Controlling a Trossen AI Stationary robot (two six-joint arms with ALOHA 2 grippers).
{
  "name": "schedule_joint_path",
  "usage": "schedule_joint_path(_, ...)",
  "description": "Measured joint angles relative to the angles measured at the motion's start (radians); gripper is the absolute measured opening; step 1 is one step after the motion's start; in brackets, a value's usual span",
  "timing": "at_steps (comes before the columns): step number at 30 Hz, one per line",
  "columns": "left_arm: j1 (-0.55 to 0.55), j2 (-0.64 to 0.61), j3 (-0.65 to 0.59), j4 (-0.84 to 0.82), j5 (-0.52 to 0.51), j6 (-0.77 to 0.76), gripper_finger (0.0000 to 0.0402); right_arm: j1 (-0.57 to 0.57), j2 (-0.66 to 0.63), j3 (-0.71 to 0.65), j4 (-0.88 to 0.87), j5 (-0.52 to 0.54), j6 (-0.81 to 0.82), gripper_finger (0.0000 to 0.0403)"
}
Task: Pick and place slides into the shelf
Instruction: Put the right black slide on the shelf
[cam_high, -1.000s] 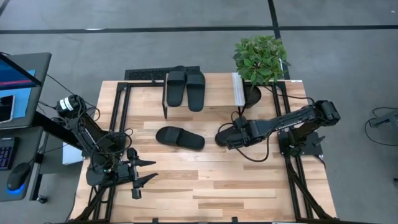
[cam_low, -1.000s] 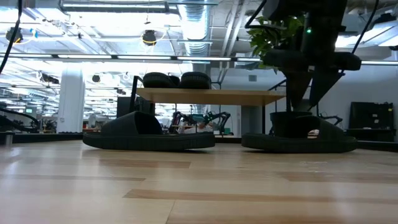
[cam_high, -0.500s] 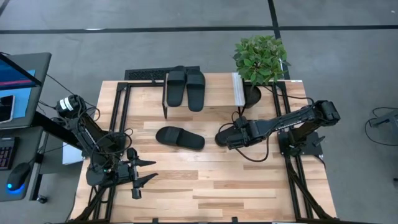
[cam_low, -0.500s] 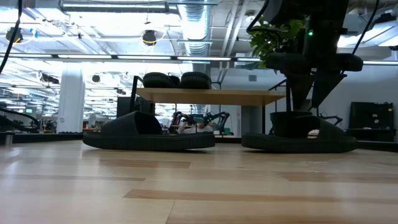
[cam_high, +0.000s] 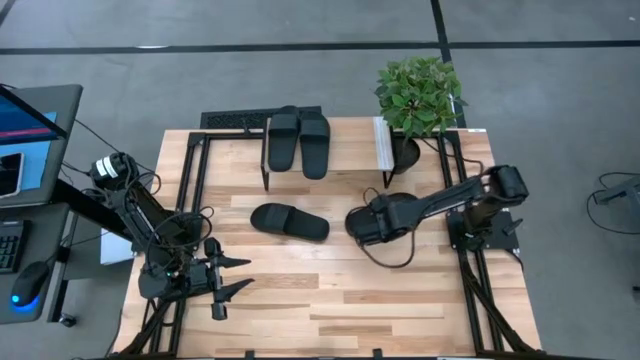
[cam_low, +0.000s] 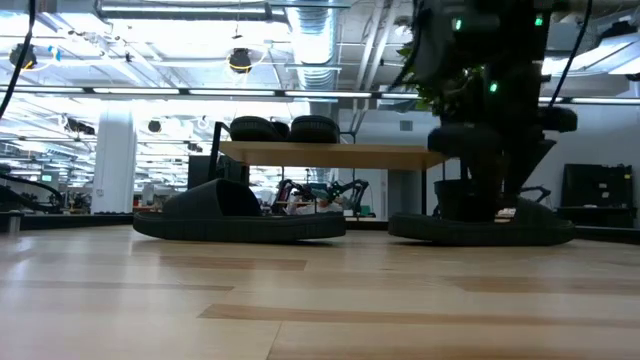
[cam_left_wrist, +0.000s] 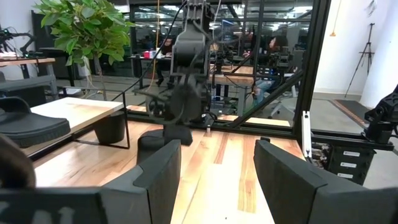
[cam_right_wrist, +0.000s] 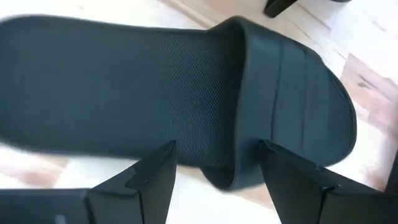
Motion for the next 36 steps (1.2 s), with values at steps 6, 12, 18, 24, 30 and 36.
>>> schedule_joint_path(6,0.000,0.000,0.000,0.001,0.008,0.000,0.0192,-0.007,0.094,0.003,-0.007,0.043,-0.001,0.0221)
schedule_joint_path(12,0.000,0.000,0.000,0.000,0.008,0.000,0.0192,-0.009,0.123,0.045,-0.069,0.069,0.001,0.0221)
schedule_joint_path(18,0.000,0.000,0.000,0.000,0.015,0.000,0.0192,-0.010,0.115,0.081,-0.133,0.063,0.002,0.0221)
schedule_joint_path(24,0.000,0.000,0.000,0.000,0.032,0.000,0.0192,-0.011,0.120,0.089,-0.177,0.045,0.002,0.0221)
schedule_joint_path(30,0.000,0.000,0.000,0.000,0.032,0.001,0.0192,-0.016,0.121,0.089,-0.195,0.048,0.002,0.0221)
schedule_joint_path(36,0.000,0.000,0.000,0.000,0.032,-0.008,0.0192,-0.035,0.134,0.091,-0.187,0.050,0.002,0.0221)
